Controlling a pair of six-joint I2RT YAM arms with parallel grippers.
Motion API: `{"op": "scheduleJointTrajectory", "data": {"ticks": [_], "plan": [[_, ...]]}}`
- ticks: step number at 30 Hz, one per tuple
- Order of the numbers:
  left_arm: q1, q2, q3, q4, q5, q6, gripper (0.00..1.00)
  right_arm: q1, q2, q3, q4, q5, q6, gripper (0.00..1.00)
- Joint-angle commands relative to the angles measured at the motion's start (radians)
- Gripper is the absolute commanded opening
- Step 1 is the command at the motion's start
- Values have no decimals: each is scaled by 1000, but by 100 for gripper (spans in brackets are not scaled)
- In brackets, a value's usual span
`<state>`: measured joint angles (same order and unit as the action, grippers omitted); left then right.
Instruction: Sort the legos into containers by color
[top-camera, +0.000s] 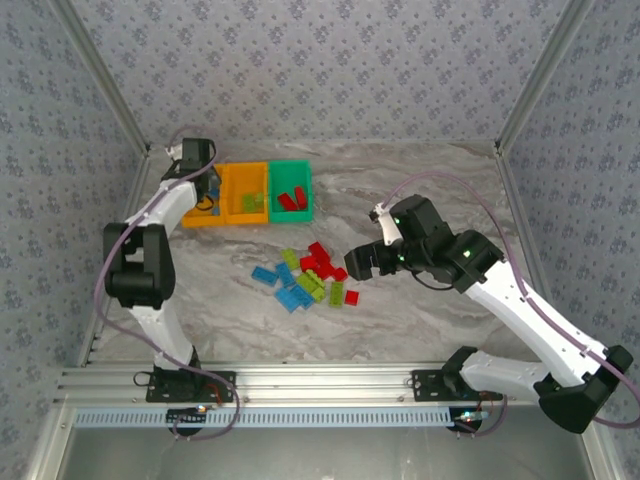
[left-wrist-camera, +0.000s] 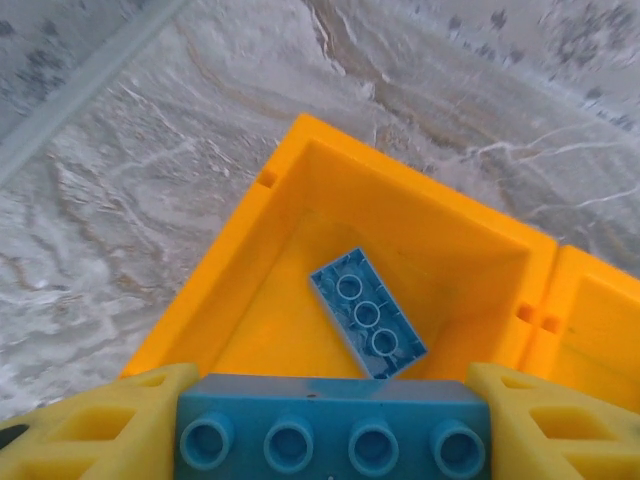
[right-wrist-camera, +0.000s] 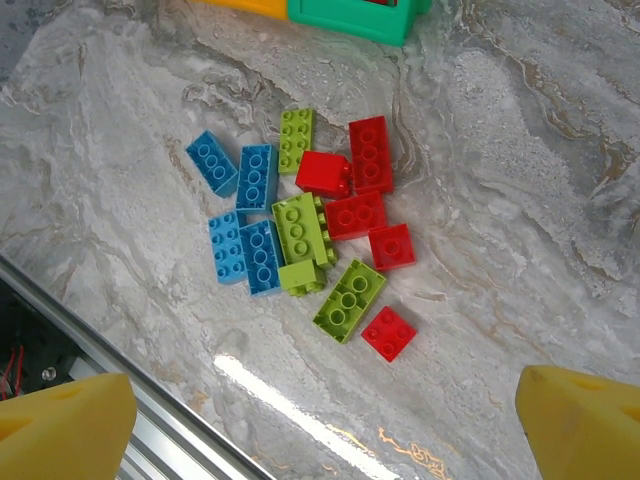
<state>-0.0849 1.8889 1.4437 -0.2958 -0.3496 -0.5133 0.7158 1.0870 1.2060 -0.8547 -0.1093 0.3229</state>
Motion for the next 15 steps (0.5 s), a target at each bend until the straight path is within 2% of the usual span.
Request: {"op": "scheduleJointTrajectory", "data": {"ticks": [1, 4, 11, 15], "plan": [[-1, 53, 73, -67, 19, 6, 55, 6, -26, -29, 15, 0, 27, 100], [1, 64, 59, -38, 4, 6, 64, 8, -26, -48, 18, -7, 34, 100], [8, 34, 28, -28, 13, 10, 72, 7, -22, -65, 35, -7, 38, 100], [7, -10, 9, -34, 25, 21, 82, 7, -14, -67, 41, -7, 38, 100]]}}
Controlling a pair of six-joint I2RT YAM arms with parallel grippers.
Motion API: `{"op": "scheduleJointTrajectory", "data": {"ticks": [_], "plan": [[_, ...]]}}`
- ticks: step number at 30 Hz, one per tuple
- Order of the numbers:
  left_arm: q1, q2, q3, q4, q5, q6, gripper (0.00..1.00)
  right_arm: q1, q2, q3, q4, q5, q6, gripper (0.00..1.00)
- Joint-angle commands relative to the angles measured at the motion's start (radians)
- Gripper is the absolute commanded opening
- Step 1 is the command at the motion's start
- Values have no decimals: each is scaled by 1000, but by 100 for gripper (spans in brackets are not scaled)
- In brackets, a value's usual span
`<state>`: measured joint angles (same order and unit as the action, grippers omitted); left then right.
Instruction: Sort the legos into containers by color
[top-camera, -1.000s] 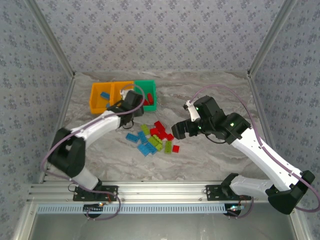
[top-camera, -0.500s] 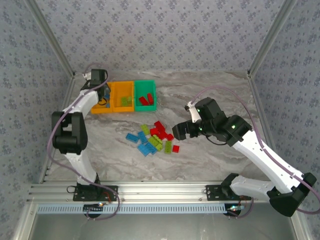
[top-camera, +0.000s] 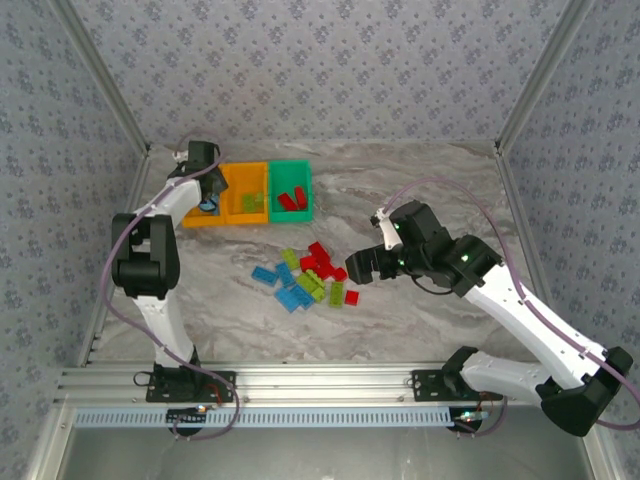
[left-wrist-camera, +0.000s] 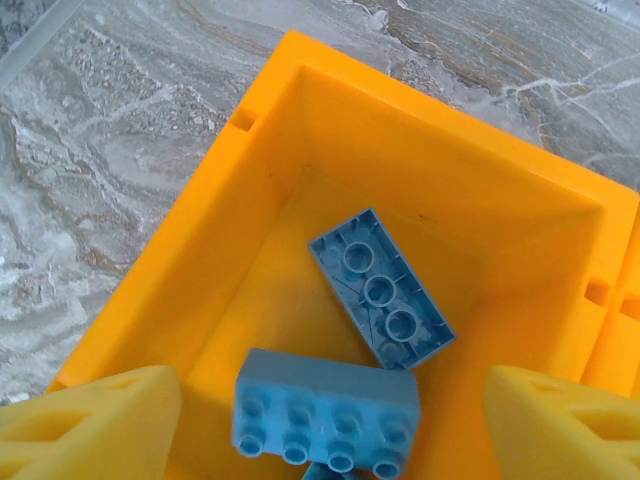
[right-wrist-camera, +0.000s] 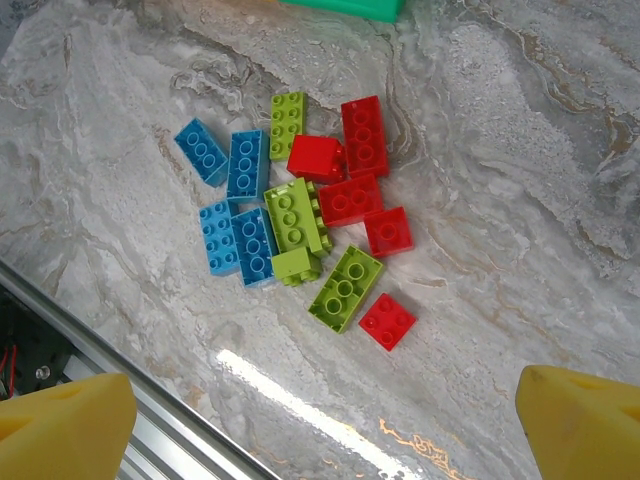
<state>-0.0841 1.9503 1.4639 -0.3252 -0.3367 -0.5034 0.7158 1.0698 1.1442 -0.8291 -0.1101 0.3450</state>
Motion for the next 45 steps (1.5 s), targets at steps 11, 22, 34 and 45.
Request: {"op": "scheduleJointTrajectory", "data": {"ticks": [11, 22, 34, 45], "plan": [[-127, -563, -303, 36, 232, -31, 79, 1, 131, -51, 125, 109, 14, 100], [-549, -993, -418, -344, 434, 356, 87, -32, 520, 10, 442, 21, 86, 76], [-564, -1067, -526, -469, 450, 502, 99, -10, 892, 251, 448, 26, 77, 70], [-564, -1071, -553, -482, 360, 479, 99, -9, 968, 259, 405, 92, 70, 44]]}}
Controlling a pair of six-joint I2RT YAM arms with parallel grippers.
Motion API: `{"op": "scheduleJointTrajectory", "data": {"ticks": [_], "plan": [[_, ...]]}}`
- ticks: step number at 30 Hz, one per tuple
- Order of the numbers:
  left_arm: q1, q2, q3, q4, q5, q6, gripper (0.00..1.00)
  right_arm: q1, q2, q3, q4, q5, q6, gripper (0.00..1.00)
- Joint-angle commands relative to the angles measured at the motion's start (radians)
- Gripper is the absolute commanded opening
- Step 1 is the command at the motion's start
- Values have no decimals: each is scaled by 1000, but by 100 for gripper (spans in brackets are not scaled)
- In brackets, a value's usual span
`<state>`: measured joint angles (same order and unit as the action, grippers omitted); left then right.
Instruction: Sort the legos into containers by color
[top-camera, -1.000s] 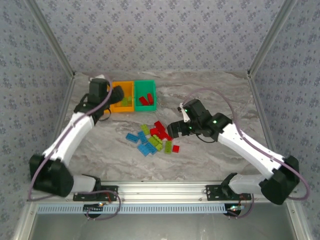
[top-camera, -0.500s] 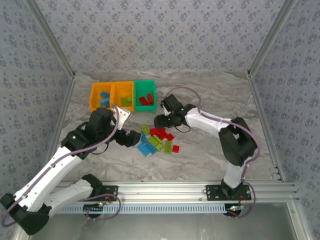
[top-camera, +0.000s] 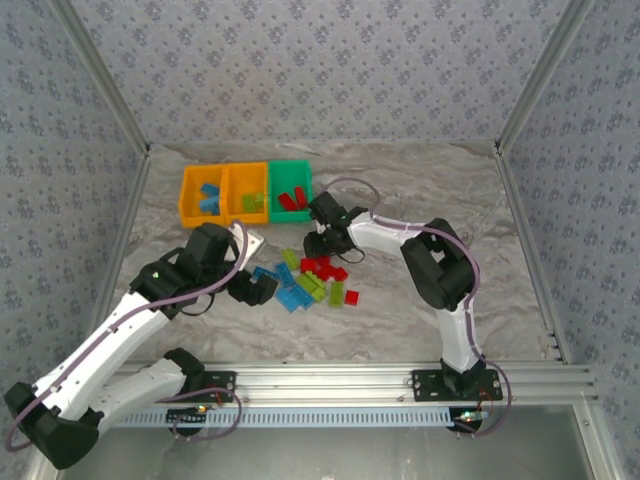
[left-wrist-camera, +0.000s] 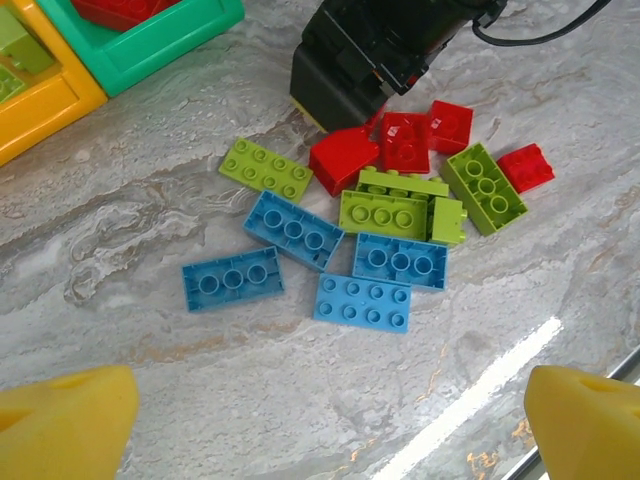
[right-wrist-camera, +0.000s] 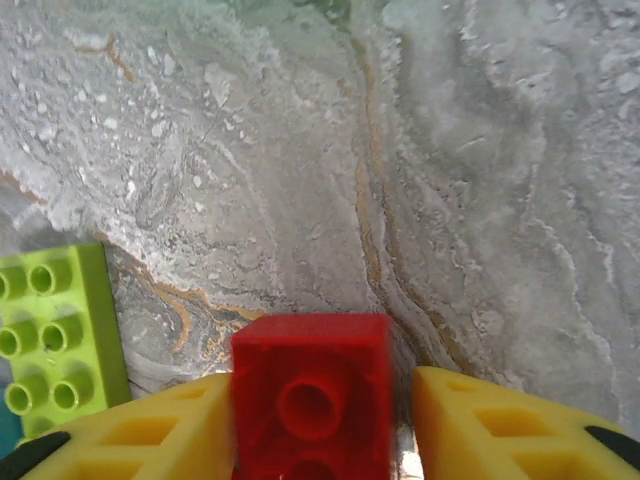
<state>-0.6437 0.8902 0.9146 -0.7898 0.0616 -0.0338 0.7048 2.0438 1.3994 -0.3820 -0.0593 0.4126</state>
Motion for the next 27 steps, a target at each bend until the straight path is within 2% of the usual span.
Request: {"op": "scheduleJointTrajectory", "data": {"ticks": [1, 8, 11, 14, 19, 27], "plan": [[-4, -12, -3, -18, -52, 6, 99, 1, -25, -8, -44, 52, 3, 41], [-5, -48, -7, -16, -132, 0, 99, -1, -271, -113, 53, 117, -9, 31], [-4, -70, -10, -13, -170, -3, 99, 13, -370, -175, 210, 139, -27, 29], [-2, -86, -14, -12, -198, -4, 99, 24, -396, -196, 377, 167, -32, 30], [-1, -92, -20, -13, -227, -6, 99, 33, -271, -110, 568, 308, -66, 29], [0, -99, -19, -25, -265, -5, 99, 27, 42, 173, 563, 414, -189, 31]]}}
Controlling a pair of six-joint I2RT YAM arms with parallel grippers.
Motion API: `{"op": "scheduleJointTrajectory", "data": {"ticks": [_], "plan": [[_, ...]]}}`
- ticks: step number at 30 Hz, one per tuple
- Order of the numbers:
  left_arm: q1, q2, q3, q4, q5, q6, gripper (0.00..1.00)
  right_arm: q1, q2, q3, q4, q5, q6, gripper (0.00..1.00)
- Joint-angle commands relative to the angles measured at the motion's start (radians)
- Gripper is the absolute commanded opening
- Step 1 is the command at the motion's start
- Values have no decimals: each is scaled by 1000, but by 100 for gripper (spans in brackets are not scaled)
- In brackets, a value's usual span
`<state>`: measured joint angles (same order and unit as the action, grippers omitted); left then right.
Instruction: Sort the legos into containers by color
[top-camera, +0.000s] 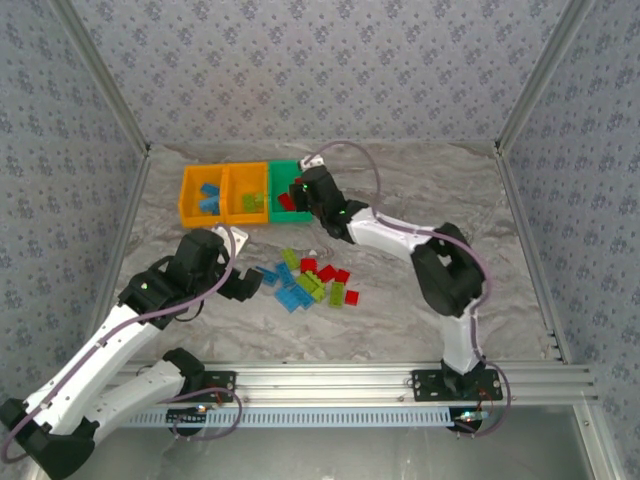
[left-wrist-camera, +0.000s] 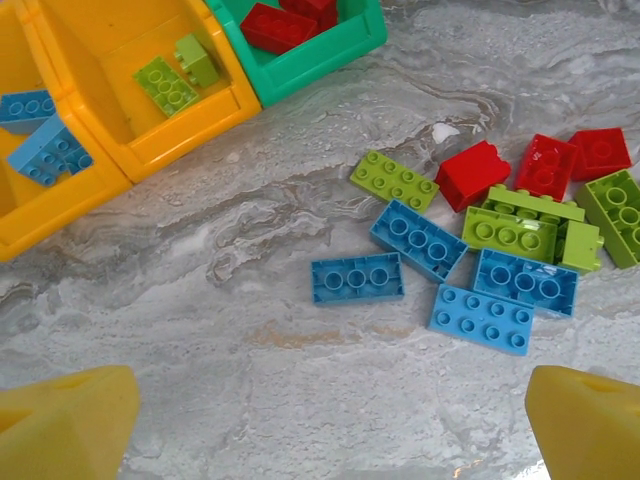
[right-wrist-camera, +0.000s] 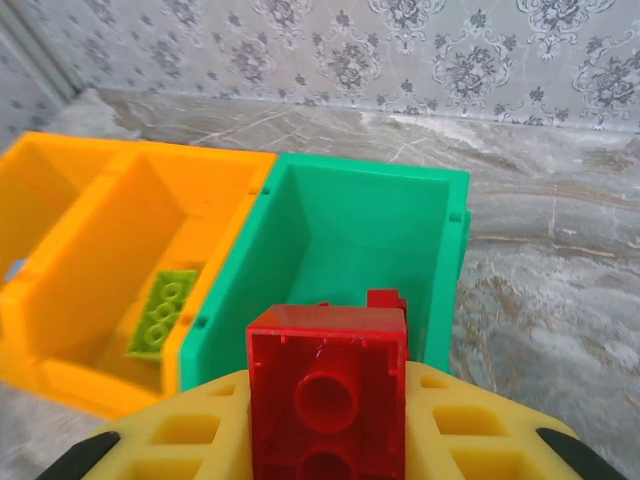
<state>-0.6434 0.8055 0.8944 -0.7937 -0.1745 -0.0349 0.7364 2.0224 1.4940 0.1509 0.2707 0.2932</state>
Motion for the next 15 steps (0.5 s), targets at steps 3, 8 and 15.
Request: {"op": "scheduleJointTrajectory", "data": {"ticks": [3, 8, 15], "plan": [[2, -14, -5, -14, -19, -4, 99, -11, 145, 193, -28, 94, -108, 33], [4, 0, 0, -22, -28, -7, 99, -25, 215, 330, -176, 78, -108, 51], [24, 4, -4, -8, -50, -43, 99, -23, 83, 235, -187, 33, -109, 56]]}}
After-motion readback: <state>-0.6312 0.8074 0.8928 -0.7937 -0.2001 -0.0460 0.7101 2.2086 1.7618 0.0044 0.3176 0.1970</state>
